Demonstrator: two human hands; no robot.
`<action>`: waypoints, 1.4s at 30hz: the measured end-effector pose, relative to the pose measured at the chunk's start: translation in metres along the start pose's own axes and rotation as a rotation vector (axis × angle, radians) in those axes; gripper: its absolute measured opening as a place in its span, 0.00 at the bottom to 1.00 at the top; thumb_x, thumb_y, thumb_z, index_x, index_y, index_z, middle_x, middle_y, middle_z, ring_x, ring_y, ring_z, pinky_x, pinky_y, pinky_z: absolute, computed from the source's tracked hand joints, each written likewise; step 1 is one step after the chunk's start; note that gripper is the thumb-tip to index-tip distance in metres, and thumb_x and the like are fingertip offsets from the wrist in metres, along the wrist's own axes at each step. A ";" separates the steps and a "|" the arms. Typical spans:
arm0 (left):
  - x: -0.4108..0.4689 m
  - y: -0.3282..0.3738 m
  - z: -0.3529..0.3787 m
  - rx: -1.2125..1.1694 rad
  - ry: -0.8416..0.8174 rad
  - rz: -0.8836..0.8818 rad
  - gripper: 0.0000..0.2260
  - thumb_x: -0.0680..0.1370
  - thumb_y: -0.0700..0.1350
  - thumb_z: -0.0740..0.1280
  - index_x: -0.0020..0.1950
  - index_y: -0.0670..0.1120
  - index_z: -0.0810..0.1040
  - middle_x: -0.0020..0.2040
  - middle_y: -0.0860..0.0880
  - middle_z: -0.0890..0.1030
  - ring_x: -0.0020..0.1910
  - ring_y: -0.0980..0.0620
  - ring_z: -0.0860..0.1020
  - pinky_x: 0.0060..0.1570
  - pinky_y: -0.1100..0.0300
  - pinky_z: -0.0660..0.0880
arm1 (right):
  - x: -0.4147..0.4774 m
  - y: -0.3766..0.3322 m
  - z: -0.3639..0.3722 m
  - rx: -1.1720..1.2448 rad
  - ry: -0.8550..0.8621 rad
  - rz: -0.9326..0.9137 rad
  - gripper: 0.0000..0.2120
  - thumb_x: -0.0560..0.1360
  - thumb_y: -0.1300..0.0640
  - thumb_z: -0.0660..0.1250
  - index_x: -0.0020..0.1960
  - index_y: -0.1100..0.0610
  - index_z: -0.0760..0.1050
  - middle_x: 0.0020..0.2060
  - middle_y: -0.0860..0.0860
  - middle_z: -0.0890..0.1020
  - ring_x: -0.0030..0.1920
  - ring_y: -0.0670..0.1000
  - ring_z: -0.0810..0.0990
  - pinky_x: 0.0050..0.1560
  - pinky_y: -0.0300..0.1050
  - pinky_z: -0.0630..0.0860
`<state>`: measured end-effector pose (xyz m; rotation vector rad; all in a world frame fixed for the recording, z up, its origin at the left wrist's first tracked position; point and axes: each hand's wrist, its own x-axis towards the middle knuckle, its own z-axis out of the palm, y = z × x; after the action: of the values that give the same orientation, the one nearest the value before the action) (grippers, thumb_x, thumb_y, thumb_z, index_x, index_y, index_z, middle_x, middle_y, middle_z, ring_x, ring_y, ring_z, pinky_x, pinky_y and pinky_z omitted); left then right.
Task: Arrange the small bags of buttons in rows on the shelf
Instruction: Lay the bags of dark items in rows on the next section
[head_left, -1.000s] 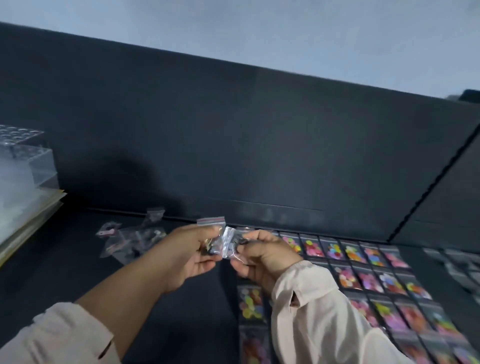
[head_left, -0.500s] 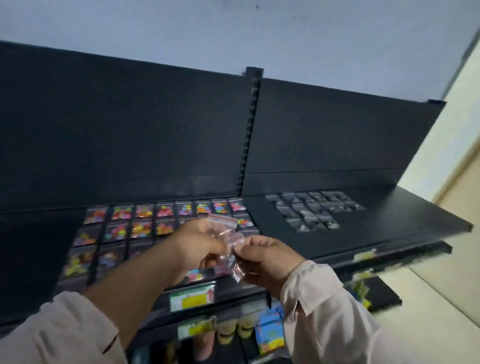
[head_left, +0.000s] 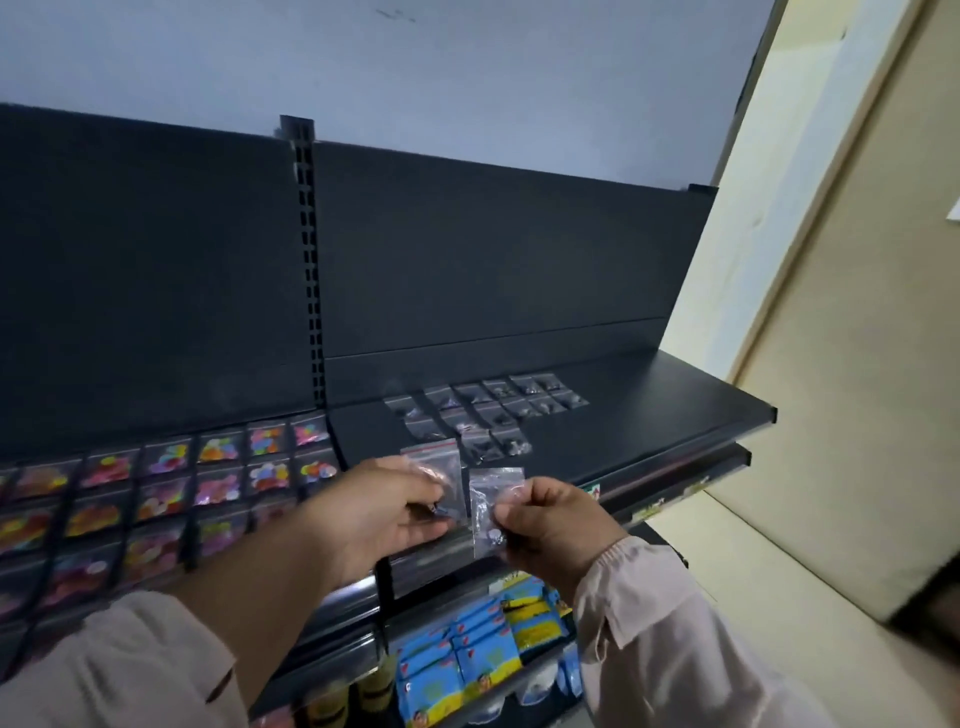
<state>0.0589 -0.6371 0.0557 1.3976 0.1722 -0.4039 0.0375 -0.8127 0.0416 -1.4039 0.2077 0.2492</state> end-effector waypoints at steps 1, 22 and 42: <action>0.010 0.000 0.004 0.032 0.009 0.006 0.06 0.76 0.31 0.64 0.51 0.37 0.77 0.50 0.40 0.81 0.43 0.45 0.82 0.36 0.58 0.80 | 0.006 -0.002 -0.006 0.002 0.016 0.004 0.12 0.73 0.71 0.64 0.35 0.58 0.71 0.27 0.53 0.77 0.30 0.52 0.75 0.33 0.44 0.76; 0.186 0.010 0.083 0.419 0.224 0.164 0.12 0.71 0.32 0.69 0.43 0.49 0.75 0.38 0.47 0.80 0.36 0.51 0.76 0.40 0.59 0.71 | 0.188 -0.047 -0.145 -0.514 0.241 -0.081 0.12 0.67 0.70 0.72 0.36 0.59 0.71 0.27 0.53 0.76 0.21 0.42 0.75 0.22 0.34 0.70; 0.262 -0.037 0.195 1.238 0.608 0.435 0.24 0.66 0.39 0.73 0.60 0.50 0.73 0.53 0.51 0.74 0.50 0.50 0.75 0.48 0.58 0.74 | 0.292 -0.048 -0.252 -1.334 -0.268 -0.669 0.10 0.72 0.55 0.65 0.53 0.51 0.77 0.53 0.48 0.77 0.56 0.51 0.74 0.55 0.36 0.68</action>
<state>0.2625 -0.8777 -0.0367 2.6857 0.0951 0.3971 0.3317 -1.0548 -0.0367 -2.6138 -0.7984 -0.0263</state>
